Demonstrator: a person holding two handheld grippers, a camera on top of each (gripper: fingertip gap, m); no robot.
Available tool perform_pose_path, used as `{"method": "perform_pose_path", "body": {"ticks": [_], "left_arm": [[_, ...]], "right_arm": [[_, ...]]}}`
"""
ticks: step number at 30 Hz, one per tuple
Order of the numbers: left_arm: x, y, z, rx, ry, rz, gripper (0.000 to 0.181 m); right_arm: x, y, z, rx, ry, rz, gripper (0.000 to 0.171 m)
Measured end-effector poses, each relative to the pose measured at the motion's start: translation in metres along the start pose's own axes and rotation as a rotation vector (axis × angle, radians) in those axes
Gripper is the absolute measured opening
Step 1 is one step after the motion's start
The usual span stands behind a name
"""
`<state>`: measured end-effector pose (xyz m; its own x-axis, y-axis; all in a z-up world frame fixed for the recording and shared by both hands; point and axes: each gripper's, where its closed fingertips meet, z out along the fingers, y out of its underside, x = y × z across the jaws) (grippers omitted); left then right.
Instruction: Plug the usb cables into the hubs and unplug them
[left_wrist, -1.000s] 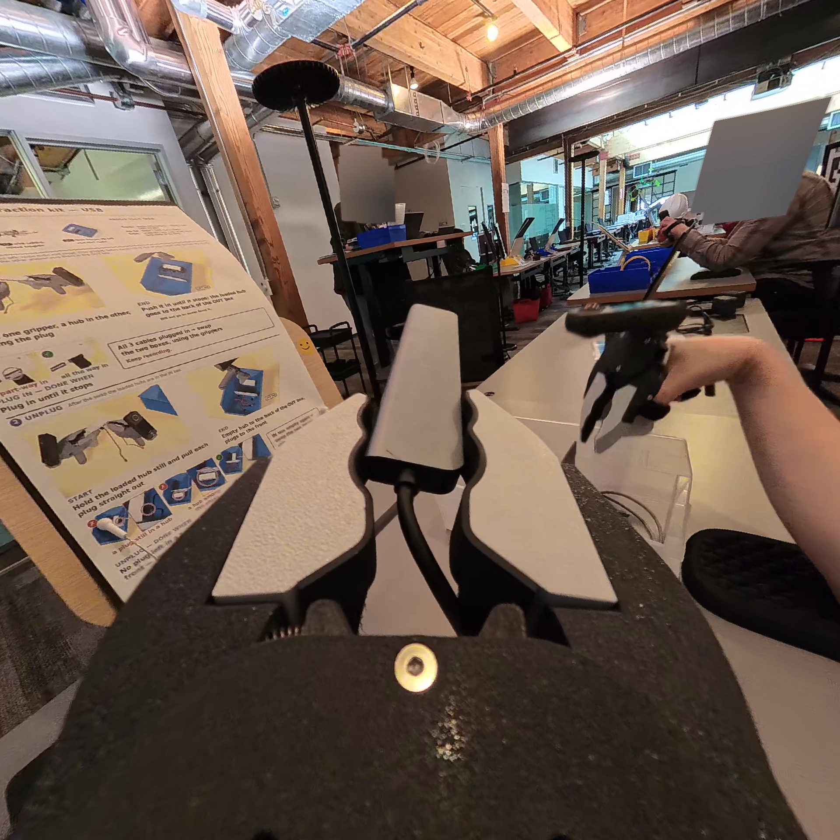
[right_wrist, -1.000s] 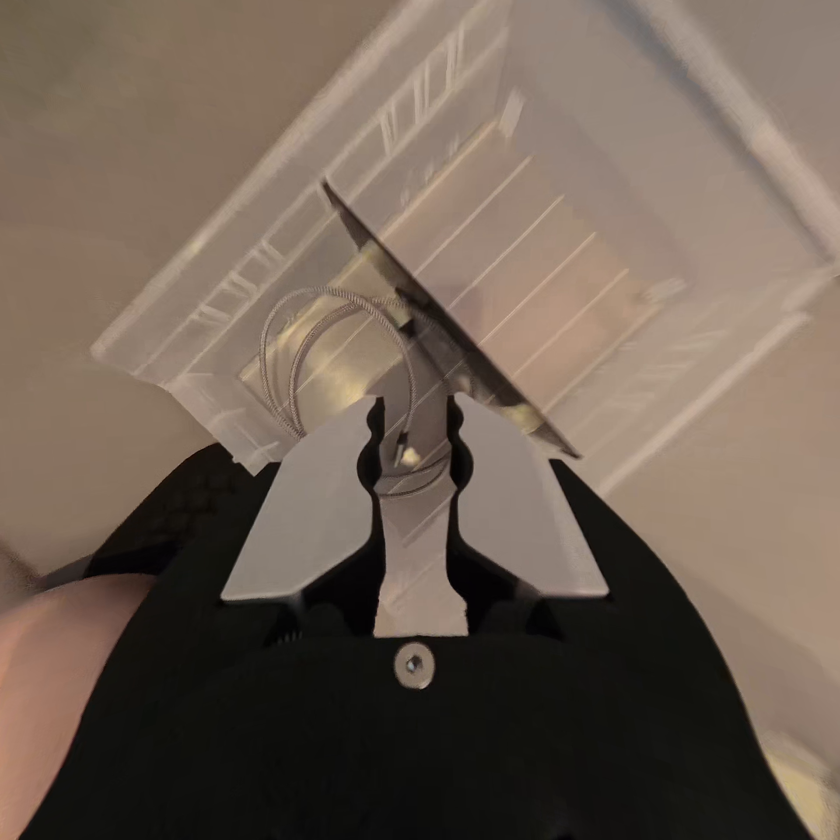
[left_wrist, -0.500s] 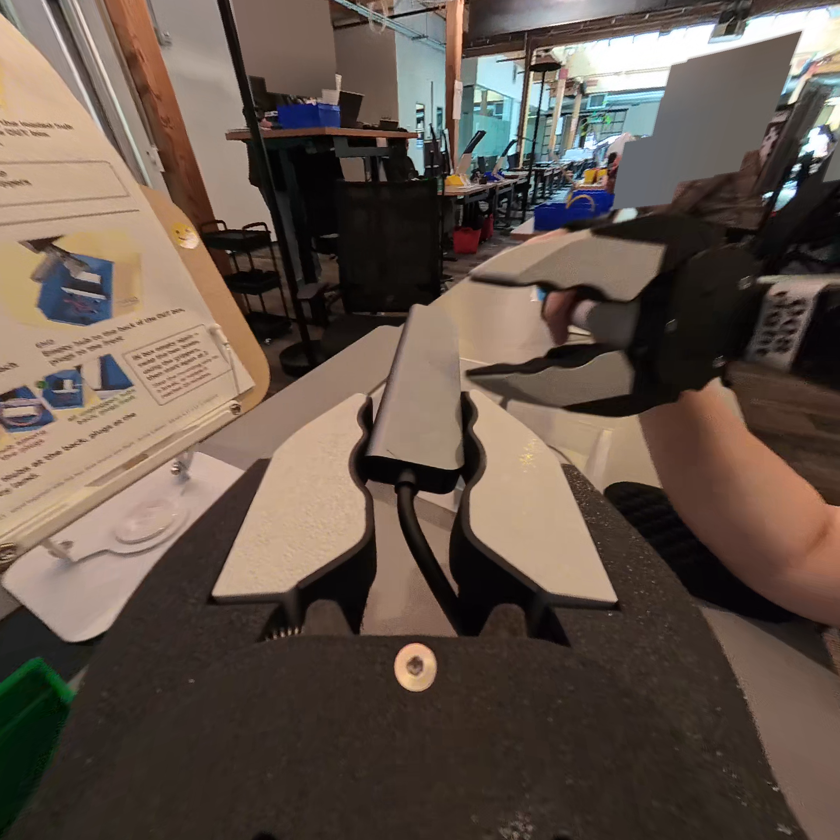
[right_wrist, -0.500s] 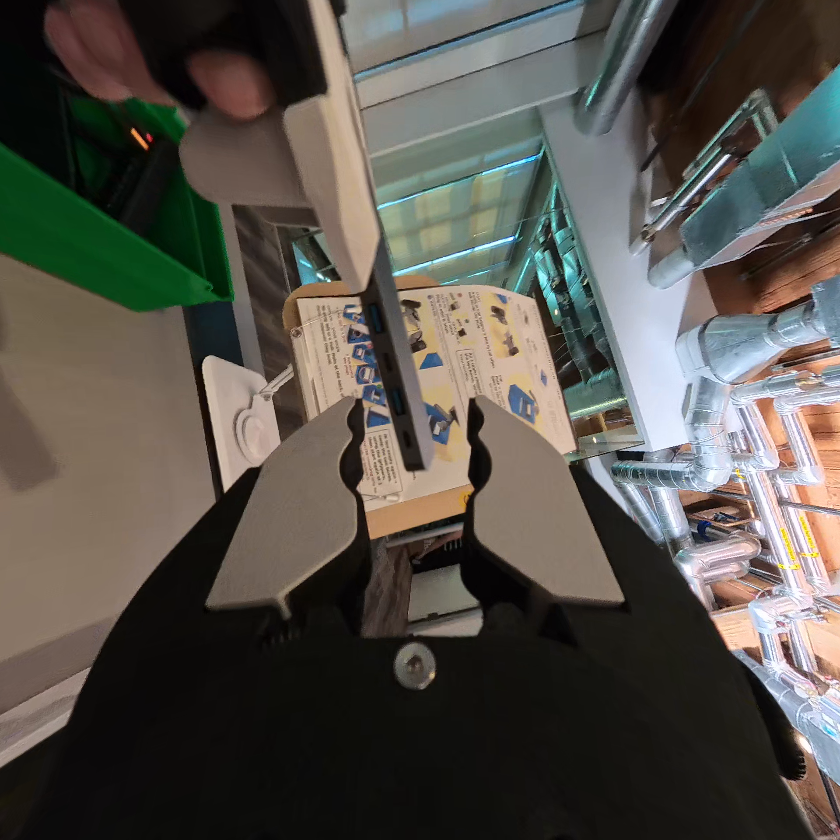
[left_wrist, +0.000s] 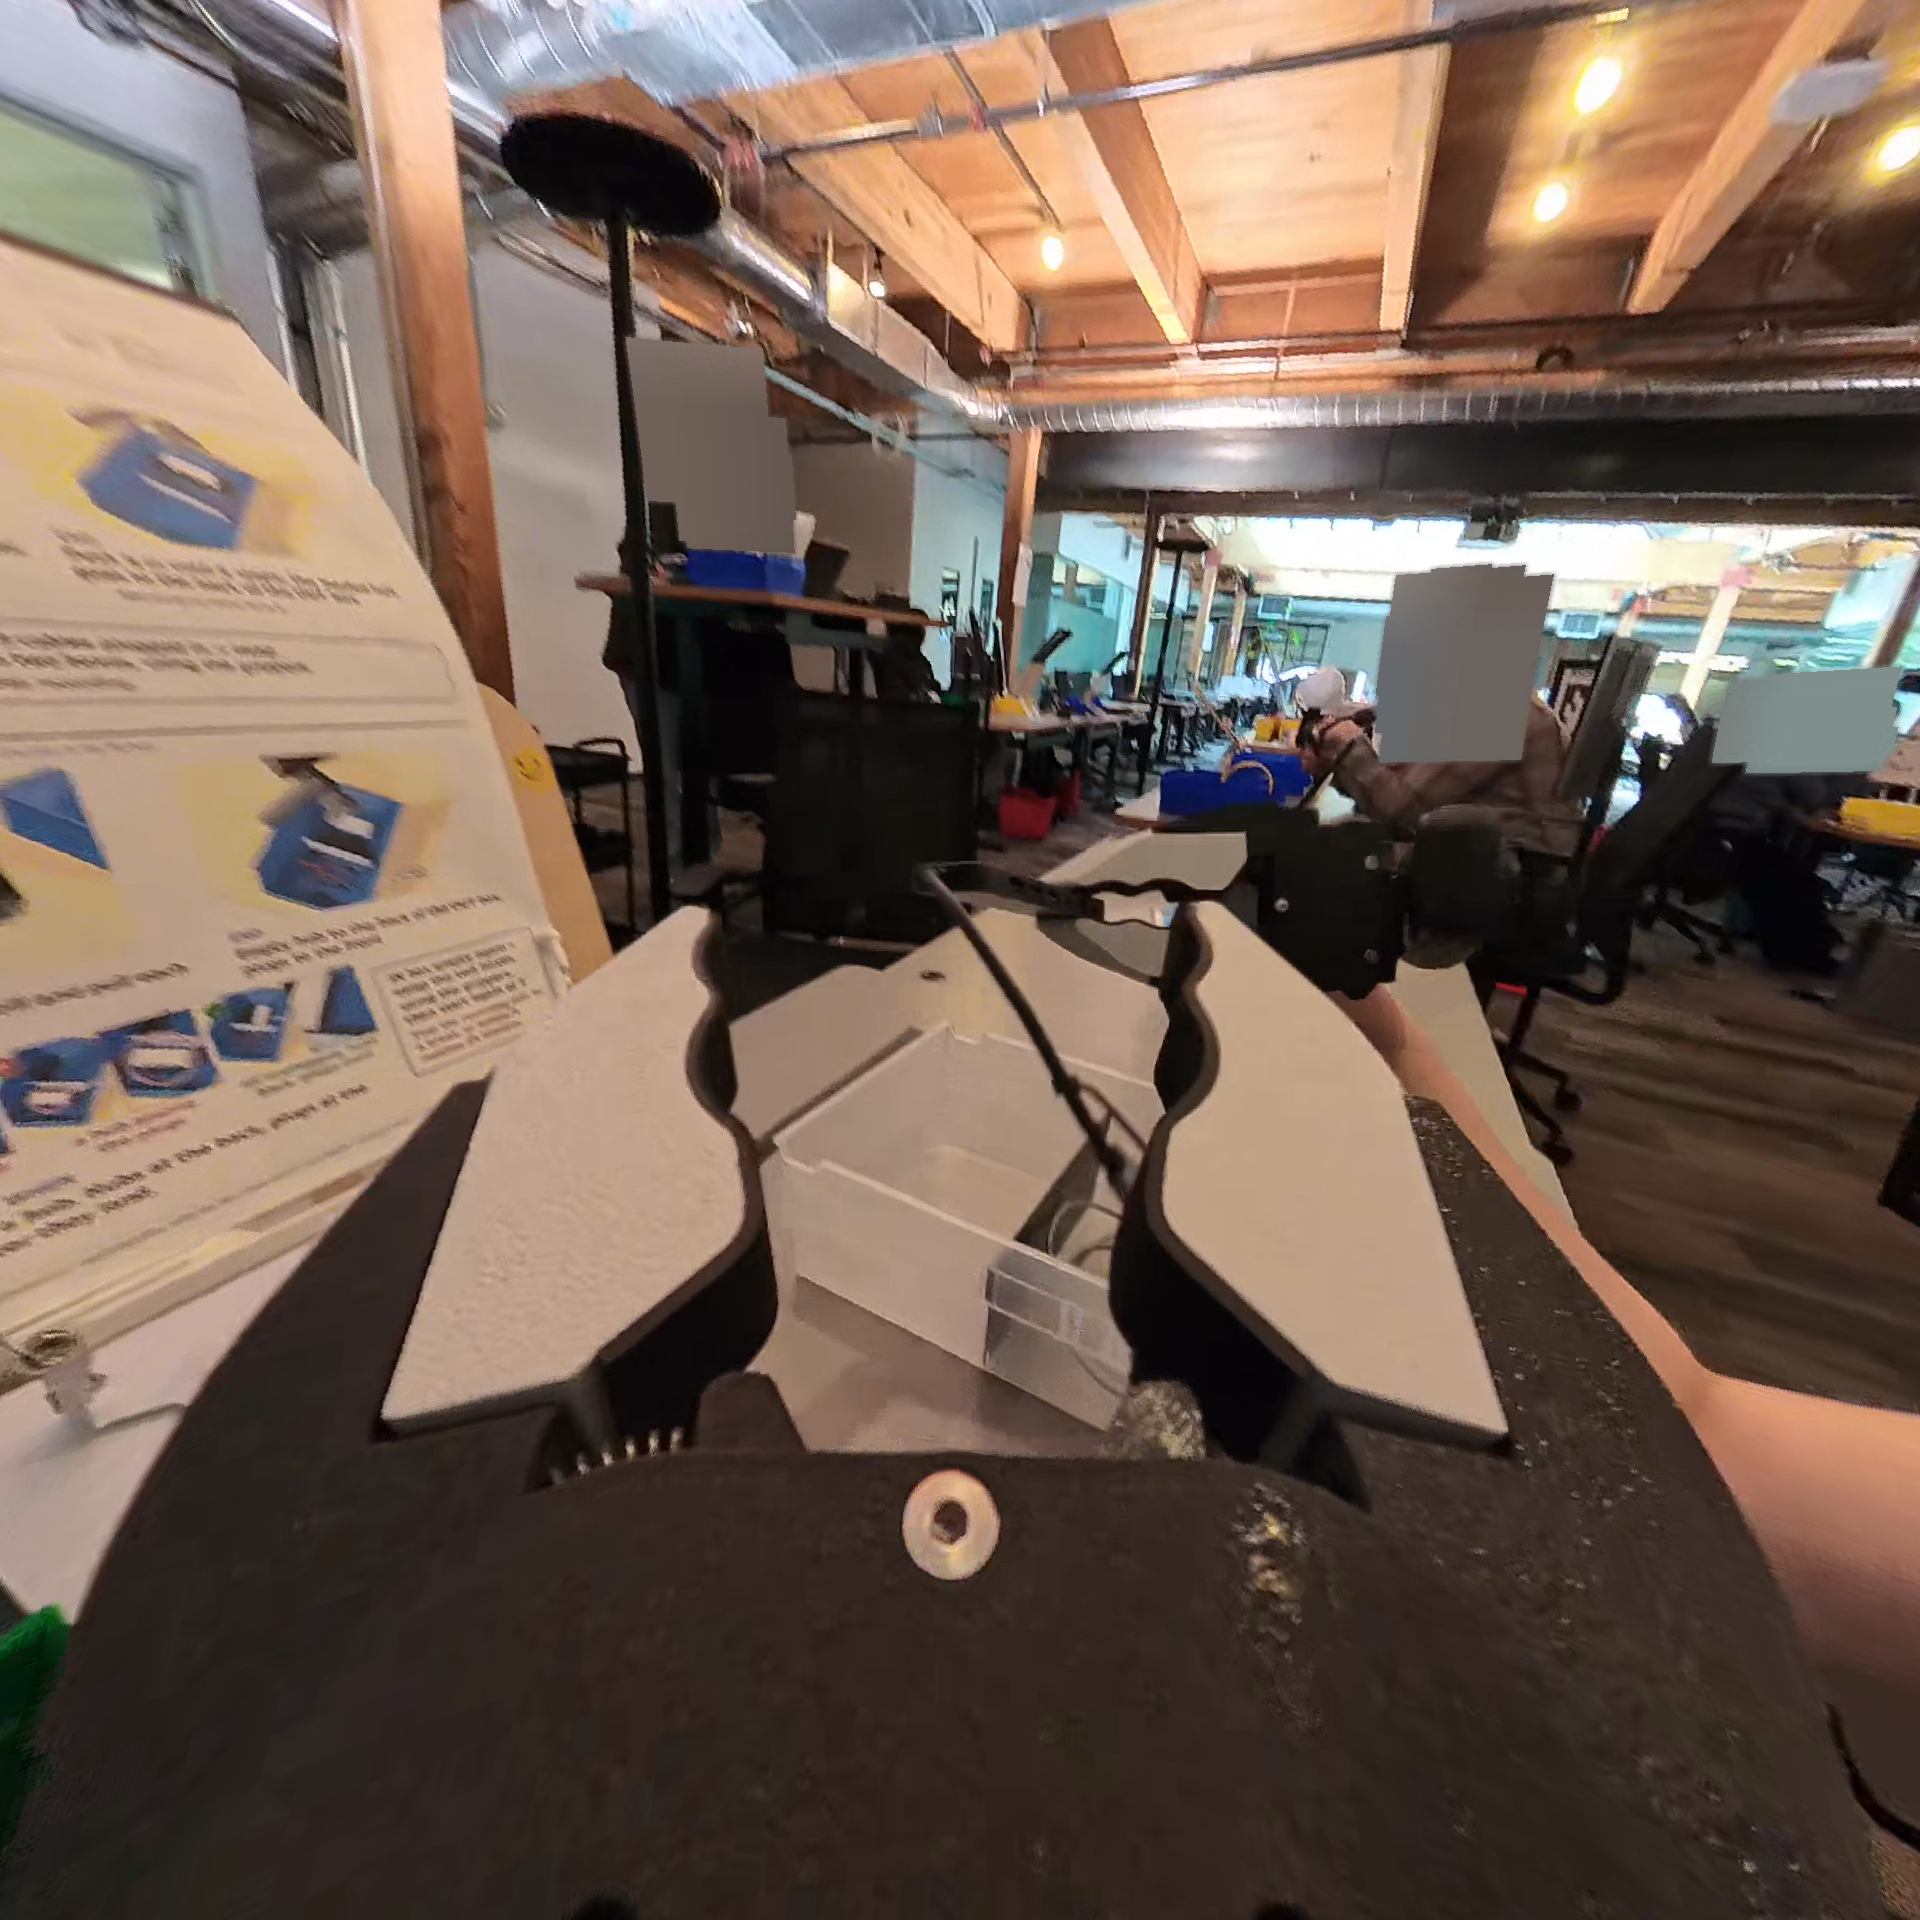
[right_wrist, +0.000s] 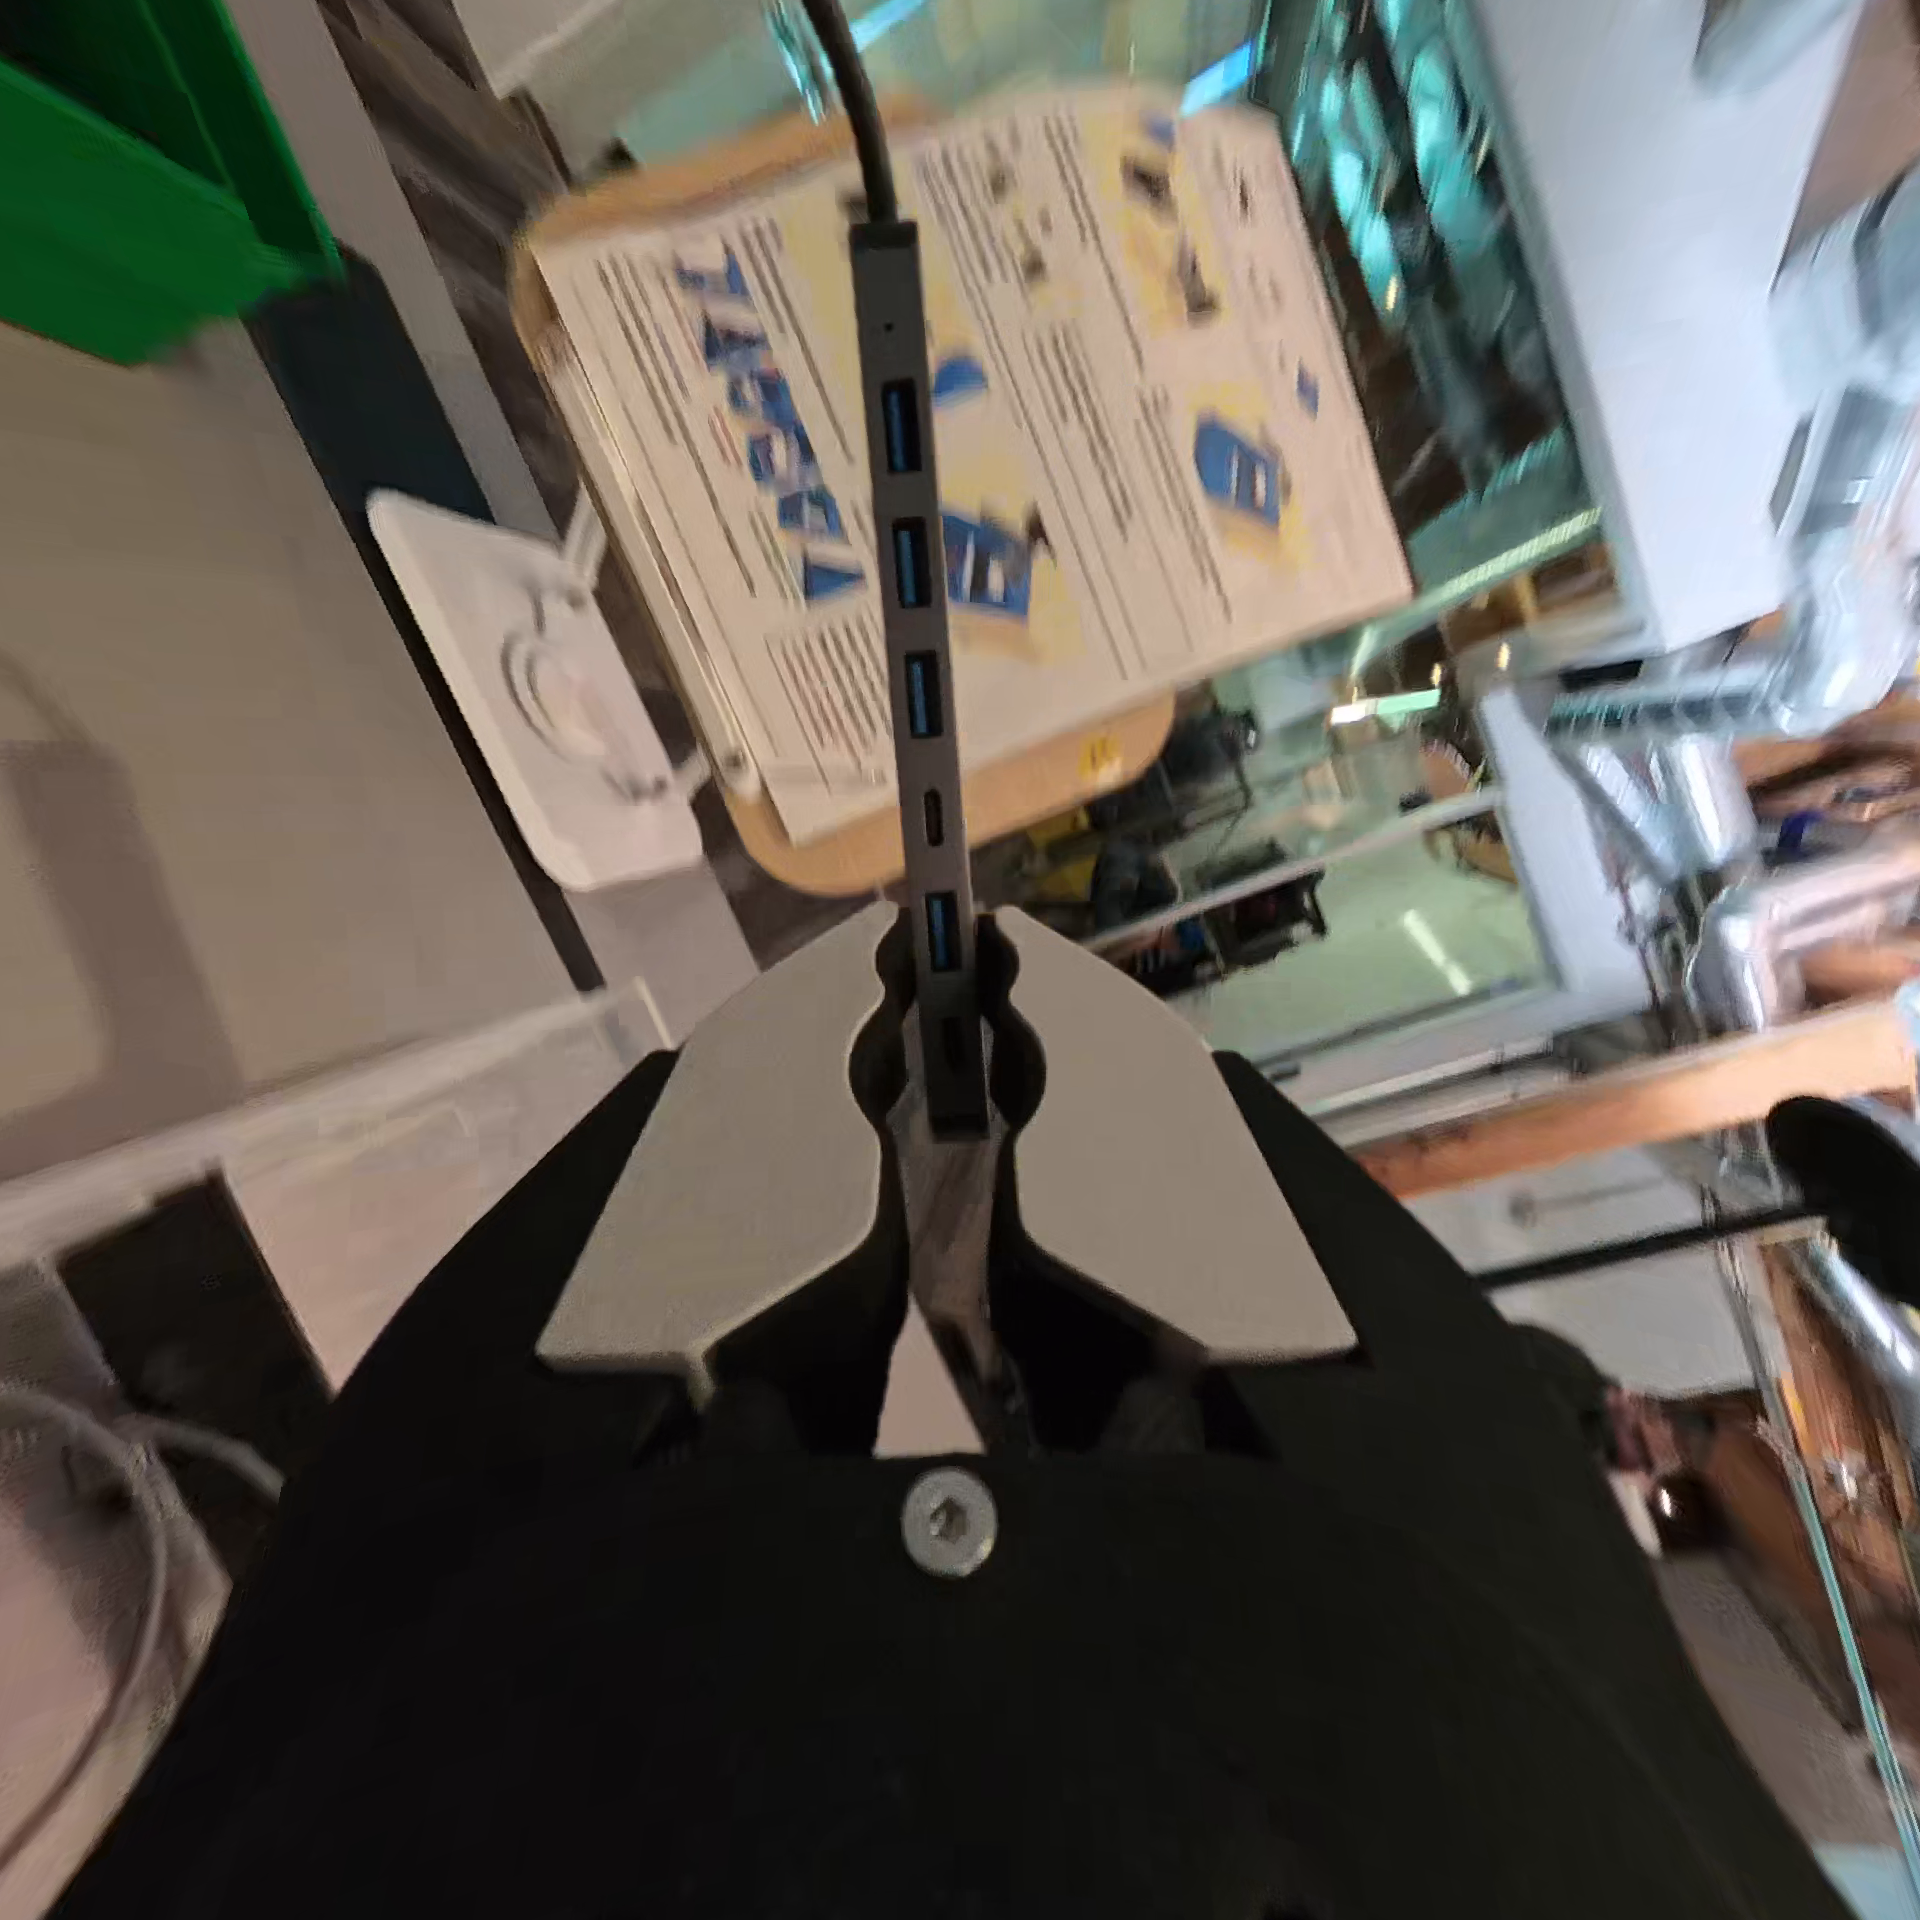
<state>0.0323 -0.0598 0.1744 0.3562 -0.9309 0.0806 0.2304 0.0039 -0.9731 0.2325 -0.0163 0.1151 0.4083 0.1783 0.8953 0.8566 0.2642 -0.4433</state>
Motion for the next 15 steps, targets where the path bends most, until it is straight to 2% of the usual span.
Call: {"method": "perform_pose_path", "body": {"ticks": [6, 10, 15], "left_arm": [[-0.007, -0.025, -0.023, 0.071, -0.026, 0.025, 0.070], [-0.007, -0.021, -0.022, 0.057, -0.006, -0.004, 0.069], [0.001, -0.013, -0.016, 0.013, 0.026, 0.001, 0.069]], "right_arm": [[0.024, 0.105, -0.037, -0.221, 0.035, 0.122, 0.012], [0.007, 0.166, -0.038, -0.455, -0.025, 0.130, 0.012], [-0.030, 0.221, -0.026, -0.658, -0.141, 0.178, 0.012]]}}
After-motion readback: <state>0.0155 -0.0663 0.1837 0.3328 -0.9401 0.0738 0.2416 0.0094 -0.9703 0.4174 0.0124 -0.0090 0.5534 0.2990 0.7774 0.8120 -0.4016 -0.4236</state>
